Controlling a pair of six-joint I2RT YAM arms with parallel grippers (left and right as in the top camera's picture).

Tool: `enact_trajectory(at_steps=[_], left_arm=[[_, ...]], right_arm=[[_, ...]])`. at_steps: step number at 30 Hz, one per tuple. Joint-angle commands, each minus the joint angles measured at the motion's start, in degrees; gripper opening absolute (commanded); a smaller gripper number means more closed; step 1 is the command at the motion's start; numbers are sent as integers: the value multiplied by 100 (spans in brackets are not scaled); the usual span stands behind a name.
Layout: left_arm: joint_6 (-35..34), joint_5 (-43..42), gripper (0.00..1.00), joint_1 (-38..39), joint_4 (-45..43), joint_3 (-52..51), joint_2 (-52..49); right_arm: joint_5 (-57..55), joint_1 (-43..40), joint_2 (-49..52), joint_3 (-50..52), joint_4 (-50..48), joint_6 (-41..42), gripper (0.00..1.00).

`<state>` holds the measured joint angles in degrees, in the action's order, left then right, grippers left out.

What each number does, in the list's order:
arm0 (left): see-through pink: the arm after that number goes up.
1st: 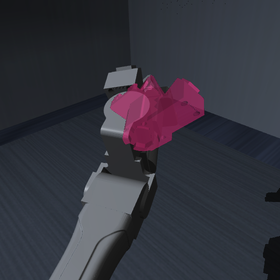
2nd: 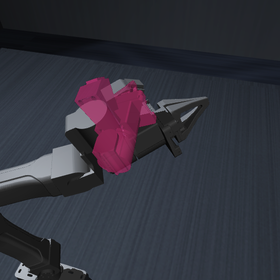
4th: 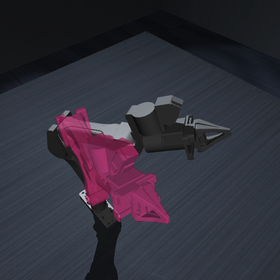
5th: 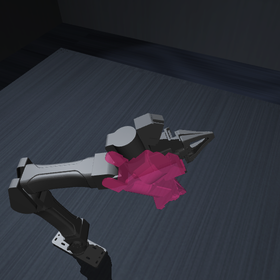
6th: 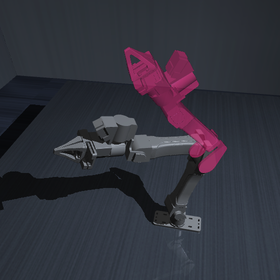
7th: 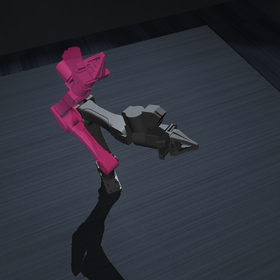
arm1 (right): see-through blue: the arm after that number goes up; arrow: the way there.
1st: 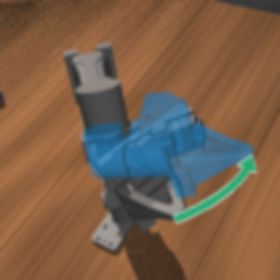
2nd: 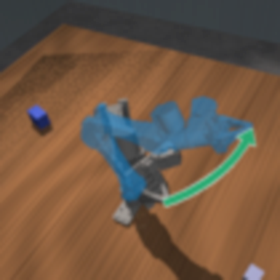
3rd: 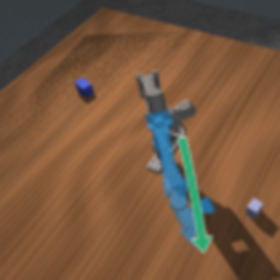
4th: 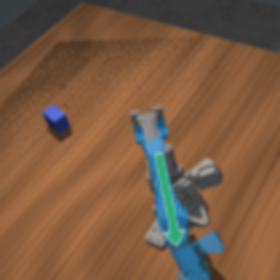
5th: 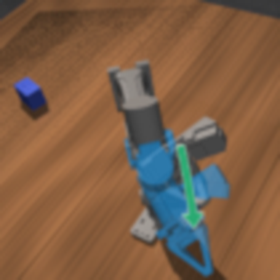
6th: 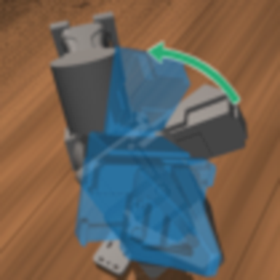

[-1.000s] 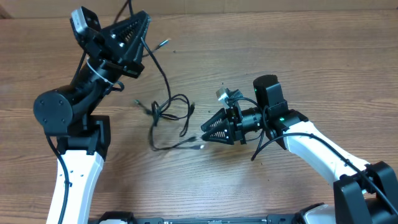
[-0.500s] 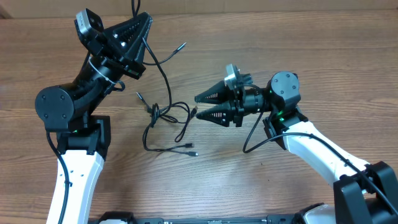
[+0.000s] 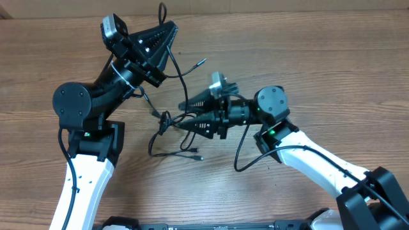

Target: Untangle cables

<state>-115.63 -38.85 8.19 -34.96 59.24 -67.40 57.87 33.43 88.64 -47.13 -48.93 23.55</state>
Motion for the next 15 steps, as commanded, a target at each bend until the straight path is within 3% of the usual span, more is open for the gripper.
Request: enact_trajectory(at_steps=[1, 2, 4, 7, 11, 15], left_arm=[[170, 133, 4, 15, 52, 81, 103], [168, 136, 4, 15, 63, 81, 103], [168, 151, 10, 9, 68, 81, 103], [223, 205, 23, -2, 278, 81, 103], [562, 286, 32, -2, 898, 81, 103], [1182, 295, 64, 0, 1725, 81, 103]], right_arm=[[-127, 149, 4, -52, -46, -87, 38], [-125, 164, 4, -52, -44, -85, 30], [-55, 177, 4, -52, -22, -81, 4], [179, 175, 4, -52, -57, 345, 4], [179, 50, -13, -52, -317, 1027, 4], [175, -216, -83, -52, -1093, 2020, 4]])
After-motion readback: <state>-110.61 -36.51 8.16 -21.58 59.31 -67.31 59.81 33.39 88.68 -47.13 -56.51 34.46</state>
